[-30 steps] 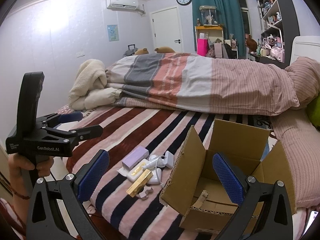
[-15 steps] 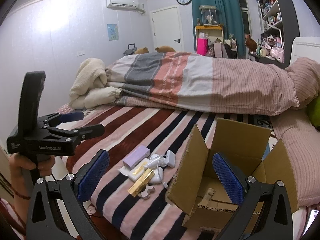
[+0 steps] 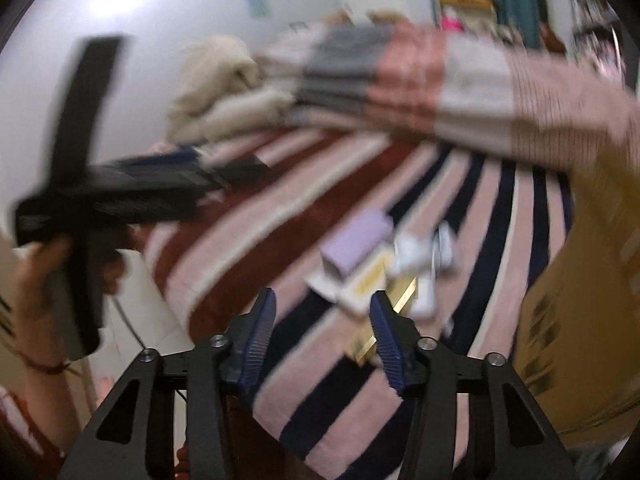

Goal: Organize rigid objects
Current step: 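Grasp the gold bar with the right gripper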

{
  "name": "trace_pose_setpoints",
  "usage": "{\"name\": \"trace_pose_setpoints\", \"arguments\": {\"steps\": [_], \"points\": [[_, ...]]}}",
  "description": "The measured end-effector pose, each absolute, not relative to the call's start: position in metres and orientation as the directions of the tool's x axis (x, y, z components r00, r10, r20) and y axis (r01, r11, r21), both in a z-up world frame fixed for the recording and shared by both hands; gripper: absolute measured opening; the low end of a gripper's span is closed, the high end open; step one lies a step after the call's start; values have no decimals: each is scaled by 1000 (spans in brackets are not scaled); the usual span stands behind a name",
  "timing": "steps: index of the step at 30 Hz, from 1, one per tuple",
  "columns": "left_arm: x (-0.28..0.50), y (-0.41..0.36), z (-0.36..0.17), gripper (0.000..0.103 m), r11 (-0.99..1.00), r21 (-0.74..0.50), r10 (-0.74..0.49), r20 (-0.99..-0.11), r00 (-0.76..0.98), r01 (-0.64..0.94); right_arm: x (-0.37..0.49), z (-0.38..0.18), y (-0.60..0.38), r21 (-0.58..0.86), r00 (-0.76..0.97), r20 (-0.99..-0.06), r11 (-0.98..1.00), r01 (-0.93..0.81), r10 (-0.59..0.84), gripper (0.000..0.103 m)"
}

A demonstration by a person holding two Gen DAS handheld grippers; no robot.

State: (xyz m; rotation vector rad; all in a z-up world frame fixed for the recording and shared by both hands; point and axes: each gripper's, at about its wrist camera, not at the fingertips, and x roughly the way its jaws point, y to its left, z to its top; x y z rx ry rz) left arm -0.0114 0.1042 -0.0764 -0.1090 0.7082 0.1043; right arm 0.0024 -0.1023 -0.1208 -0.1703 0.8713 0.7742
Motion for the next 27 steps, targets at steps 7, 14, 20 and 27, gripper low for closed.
{"name": "trace_pose_setpoints", "arguments": {"steps": [7, 14, 20, 27], "points": [[-14, 110, -98, 103, 987, -81, 49, -679, 732, -140, 30, -169, -92, 92, 447, -789, 800, -593, 422, 38], [-16, 114, -99, 103, 983, -142, -6, -661, 750, -117, 33, -167, -81, 4, 479, -802, 804, -594, 357, 14], [-6, 100, -97, 103, 984, -178, -125, -702, 701, -3, 37, -154, -96, 41, 456, -794, 784, -620, 402, 13], [6, 69, -53, 102, 934, -264, -355, -636, 685, 240, 19, -91, -102, 143, 411, -700, 678, -721, 584, 13]]}}
